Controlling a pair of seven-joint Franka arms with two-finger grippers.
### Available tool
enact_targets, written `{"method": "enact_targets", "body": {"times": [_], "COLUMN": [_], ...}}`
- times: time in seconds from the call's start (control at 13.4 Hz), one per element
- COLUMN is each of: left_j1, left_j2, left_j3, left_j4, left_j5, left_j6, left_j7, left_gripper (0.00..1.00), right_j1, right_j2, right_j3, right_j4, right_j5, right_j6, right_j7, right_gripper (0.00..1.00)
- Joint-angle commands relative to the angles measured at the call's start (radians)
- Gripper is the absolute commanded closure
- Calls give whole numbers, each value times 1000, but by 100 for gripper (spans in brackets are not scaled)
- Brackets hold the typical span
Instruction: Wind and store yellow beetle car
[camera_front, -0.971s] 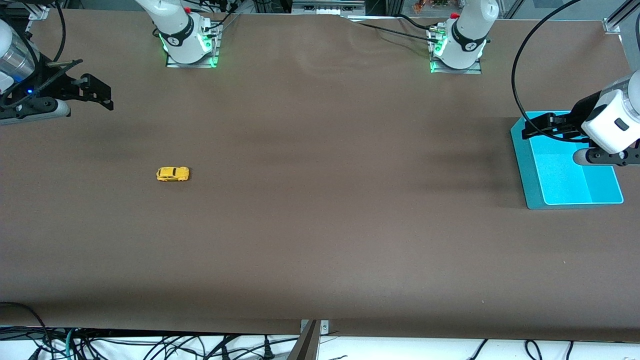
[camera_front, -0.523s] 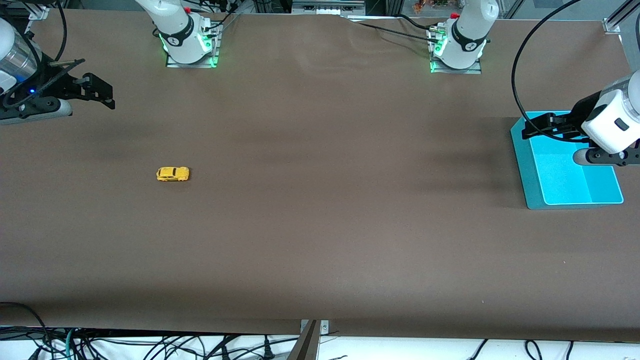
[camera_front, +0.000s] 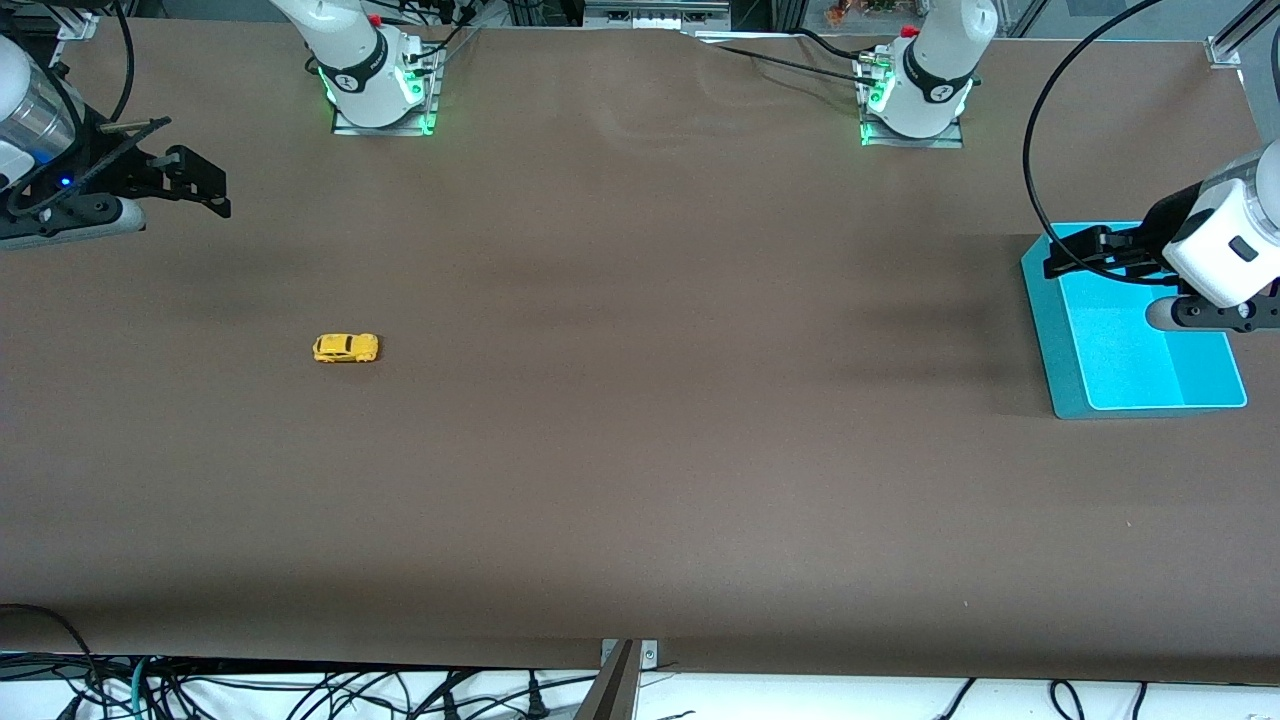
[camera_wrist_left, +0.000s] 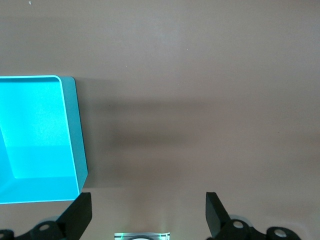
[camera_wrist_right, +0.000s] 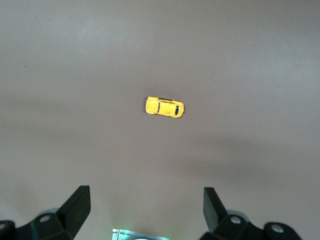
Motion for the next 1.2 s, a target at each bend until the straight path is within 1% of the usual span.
{"method": "enact_targets", "body": {"times": [0.0,1.12], "left_j1": [-4,-1], "left_j2": [-14,-14], "left_j3": [-4,-3], "left_j4": [-1,-1], "left_j5": [18,18], "left_j6": [0,0], "left_j7": [8,14], "left_gripper": [0,0], "right_j1": [7,7], "right_j2": [-2,-5], "right_j3": [-4,-3], "right_j4": [12,12], "right_j5": [-1,2], "right_j6": [-20,-36], "right_j7": [1,-31], "right_gripper": [0,0]}}
